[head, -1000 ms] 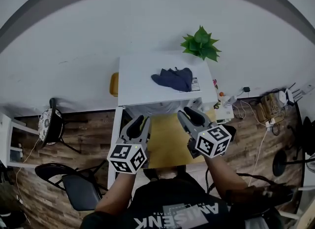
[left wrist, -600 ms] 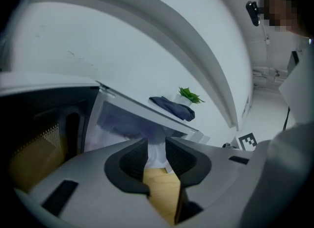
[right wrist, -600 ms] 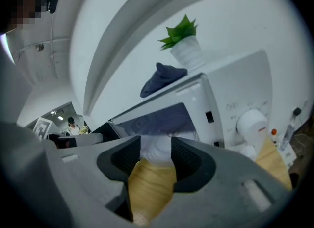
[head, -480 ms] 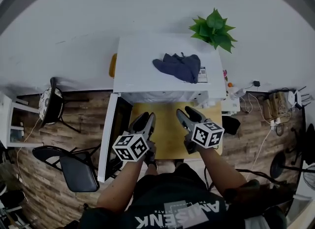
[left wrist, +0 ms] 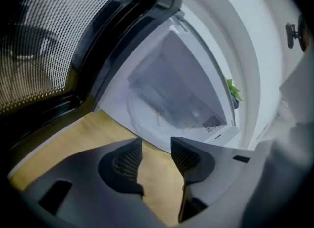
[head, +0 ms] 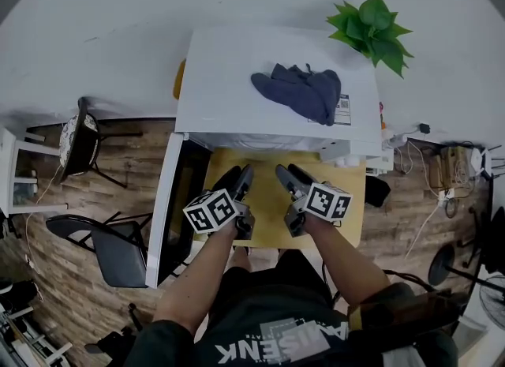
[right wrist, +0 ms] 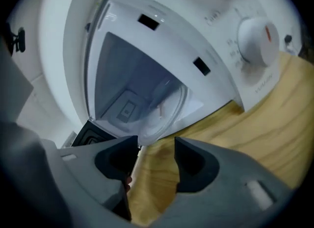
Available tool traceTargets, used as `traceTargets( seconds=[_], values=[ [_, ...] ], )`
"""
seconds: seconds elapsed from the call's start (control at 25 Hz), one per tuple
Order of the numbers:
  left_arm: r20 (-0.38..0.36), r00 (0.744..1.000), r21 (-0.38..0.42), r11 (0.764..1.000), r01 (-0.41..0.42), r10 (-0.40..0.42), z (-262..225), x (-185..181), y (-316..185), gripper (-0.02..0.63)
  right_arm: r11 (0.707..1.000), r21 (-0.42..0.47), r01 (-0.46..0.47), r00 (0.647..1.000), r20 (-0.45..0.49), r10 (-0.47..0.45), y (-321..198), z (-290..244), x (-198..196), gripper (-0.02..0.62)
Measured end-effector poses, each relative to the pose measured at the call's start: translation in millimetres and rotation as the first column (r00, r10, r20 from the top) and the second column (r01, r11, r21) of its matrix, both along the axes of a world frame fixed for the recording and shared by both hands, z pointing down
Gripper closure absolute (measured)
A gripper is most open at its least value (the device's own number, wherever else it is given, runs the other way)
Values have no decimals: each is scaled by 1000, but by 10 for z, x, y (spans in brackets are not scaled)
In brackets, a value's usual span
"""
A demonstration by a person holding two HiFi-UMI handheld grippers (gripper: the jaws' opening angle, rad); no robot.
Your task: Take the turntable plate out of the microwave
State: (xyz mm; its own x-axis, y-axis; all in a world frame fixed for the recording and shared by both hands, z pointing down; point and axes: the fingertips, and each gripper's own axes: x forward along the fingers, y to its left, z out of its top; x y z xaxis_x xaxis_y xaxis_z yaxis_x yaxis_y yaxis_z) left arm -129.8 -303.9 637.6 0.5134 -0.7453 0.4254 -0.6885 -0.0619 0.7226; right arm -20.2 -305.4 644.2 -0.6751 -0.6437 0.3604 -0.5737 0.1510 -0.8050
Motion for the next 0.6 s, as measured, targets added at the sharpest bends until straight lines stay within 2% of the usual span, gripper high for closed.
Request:
traceTargets(
  seconds=[0.12, 0.2, 0.36, 0.6],
  values=[
    [-53, 998, -16, 1000, 22, -23, 114, 26, -71, 419, 995, -77, -57, 995, 83, 63, -35, 146, -21, 370],
    [-85, 996, -21, 999, 33, -35, 166, 53, -130, 419, 993, -93, -66, 991, 109, 76, -87, 187, -57, 362],
    [-205, 977, -43, 998, 54, -62, 252, 136, -277, 380, 993, -106, -52, 985, 158, 68, -209, 226, -140, 339],
    [-242, 961, -106, 989, 106, -129, 388, 127, -401, 380, 978, -184, -101, 959, 244, 145, -407, 289, -191, 331]
  ],
)
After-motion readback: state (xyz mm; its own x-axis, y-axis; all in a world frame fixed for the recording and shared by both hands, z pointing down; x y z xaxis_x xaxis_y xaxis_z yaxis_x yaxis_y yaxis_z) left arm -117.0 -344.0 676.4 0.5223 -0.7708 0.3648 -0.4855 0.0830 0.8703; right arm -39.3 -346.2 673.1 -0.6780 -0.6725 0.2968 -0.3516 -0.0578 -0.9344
